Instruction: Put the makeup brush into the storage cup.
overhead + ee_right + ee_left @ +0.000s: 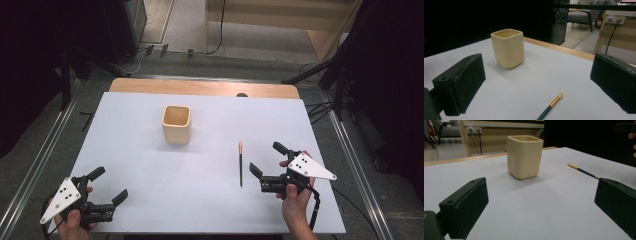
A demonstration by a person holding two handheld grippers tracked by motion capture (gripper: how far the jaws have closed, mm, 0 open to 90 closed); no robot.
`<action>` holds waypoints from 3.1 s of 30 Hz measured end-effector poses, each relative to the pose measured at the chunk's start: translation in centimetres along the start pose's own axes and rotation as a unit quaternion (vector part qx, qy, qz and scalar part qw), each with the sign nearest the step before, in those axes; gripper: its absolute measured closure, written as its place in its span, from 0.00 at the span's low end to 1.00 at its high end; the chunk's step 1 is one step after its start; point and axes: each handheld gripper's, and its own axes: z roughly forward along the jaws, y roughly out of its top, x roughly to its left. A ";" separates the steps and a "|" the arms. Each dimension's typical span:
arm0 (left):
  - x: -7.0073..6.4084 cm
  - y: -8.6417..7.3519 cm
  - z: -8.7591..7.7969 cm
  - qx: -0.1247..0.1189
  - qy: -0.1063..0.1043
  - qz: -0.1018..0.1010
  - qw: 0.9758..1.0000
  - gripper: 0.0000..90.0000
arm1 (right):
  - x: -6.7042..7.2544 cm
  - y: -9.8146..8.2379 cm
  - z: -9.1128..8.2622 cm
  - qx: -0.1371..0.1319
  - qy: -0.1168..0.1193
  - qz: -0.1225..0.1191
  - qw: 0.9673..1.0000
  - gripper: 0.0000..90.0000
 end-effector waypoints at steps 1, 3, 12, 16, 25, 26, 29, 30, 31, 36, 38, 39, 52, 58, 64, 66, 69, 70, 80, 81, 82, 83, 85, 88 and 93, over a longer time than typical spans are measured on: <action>0.0 0.0 0.0 0.000 0.000 0.000 1.000 0.00 | 0.0 0.1 0.2 -0.001 0.000 0.000 1.000 0.00; 0.1 0.0 0.0 0.000 0.000 0.000 1.000 0.00 | -0.1 0.4 0.5 0.000 0.002 0.002 1.000 0.00; 0.0 0.0 0.0 0.000 0.000 -0.002 1.000 0.00 | 0.2 1.5 2.0 0.012 0.006 -0.007 1.000 0.00; 0.1 0.0 -0.1 -0.001 0.001 -0.002 1.000 0.00 | 0.2 1.9 2.6 0.019 0.012 -0.006 1.000 0.00; 0.1 0.0 -0.1 -0.002 0.002 -0.001 1.000 0.00 | -0.2 2.0 4.0 0.038 0.024 0.012 0.999 0.00; 0.1 0.0 0.0 -0.002 0.001 -0.001 1.000 0.00 | -0.2 2.0 4.0 0.038 0.024 0.012 0.999 0.00; 0.0 0.0 0.0 -0.002 0.000 0.000 1.000 0.00 | -0.3 2.3 4.6 0.044 0.025 0.016 0.999 0.00; 0.1 0.0 0.0 -0.002 0.000 0.000 1.000 0.00 | -0.3 2.4 4.7 0.047 0.024 0.018 0.998 0.00; 0.1 0.0 0.0 -0.002 0.000 0.000 1.000 0.00 | -0.4 2.5 5.0 0.051 0.023 0.018 0.998 0.00; 0.0 0.0 0.0 -0.002 0.000 -0.001 1.000 0.00 | -0.4 2.8 5.7 0.074 0.004 0.027 0.997 0.08; 0.0 0.0 0.0 -0.001 -0.001 0.000 1.000 0.00 | -0.4 2.9 6.1 0.088 -0.007 0.029 0.996 0.10; -0.1 0.0 0.1 0.000 -0.001 0.002 1.000 0.00 | -0.5 2.9 6.2 0.095 -0.013 0.032 0.995 0.13; -0.1 0.0 0.1 0.000 -0.002 0.001 1.000 0.00 | -0.6 3.0 8.8 0.220 -0.090 0.045 0.970 0.20; 0.0 0.0 0.1 0.000 -0.002 0.002 1.000 0.00 | -1.7 2.7 9.9 0.288 -0.066 0.091 0.951 0.34; 0.0 0.0 0.1 0.000 -0.002 0.003 1.000 0.00 | -1.8 2.7 10.5 0.320 -0.068 0.092 0.941 0.49; -0.1 0.0 0.1 0.000 -0.003 0.003 1.000 0.00 | -2.0 2.8 11.0 0.338 -0.058 0.104 0.934 0.54; -0.1 0.0 0.1 0.000 -0.002 0.003 1.000 0.00 | -2.1 2.8 11.5 0.367 -0.069 0.099 0.922 0.58; -0.1 0.0 0.1 0.000 -0.002 0.003 1.000 0.00 | -2.1 2.8 11.7 0.377 -0.071 0.096 0.919 0.59; 0.0 0.0 0.0 0.000 -0.004 0.003 1.000 0.00 | -2.5 1.8 13.6 0.467 -0.085 0.096 0.875 0.64; 0.0 0.0 0.0 0.000 -0.004 0.003 1.000 0.00 | -2.6 1.7 13.8 0.471 -0.083 0.101 0.872 0.65; 0.0 0.0 0.0 0.000 -0.004 0.003 1.000 0.00 | -2.7 1.5 13.9 0.475 -0.083 0.108 0.870 0.66; 0.0 0.0 0.0 0.001 -0.004 0.003 1.000 0.00 | -2.7 1.4 14.0 0.481 -0.081 0.113 0.866 0.68; 0.0 0.0 0.1 0.001 -0.004 0.003 1.000 0.00 | -2.8 1.1 14.2 0.492 -0.079 0.120 0.859 0.69; 0.0 0.0 0.1 0.001 -0.004 0.004 1.000 0.00 | -2.9 0.8 14.6 0.507 -0.079 0.131 0.848 0.71; 0.0 0.0 0.1 0.001 -0.004 0.004 1.000 0.00 | -3.1 1.1 15.1 0.522 -0.083 0.149 0.836 0.74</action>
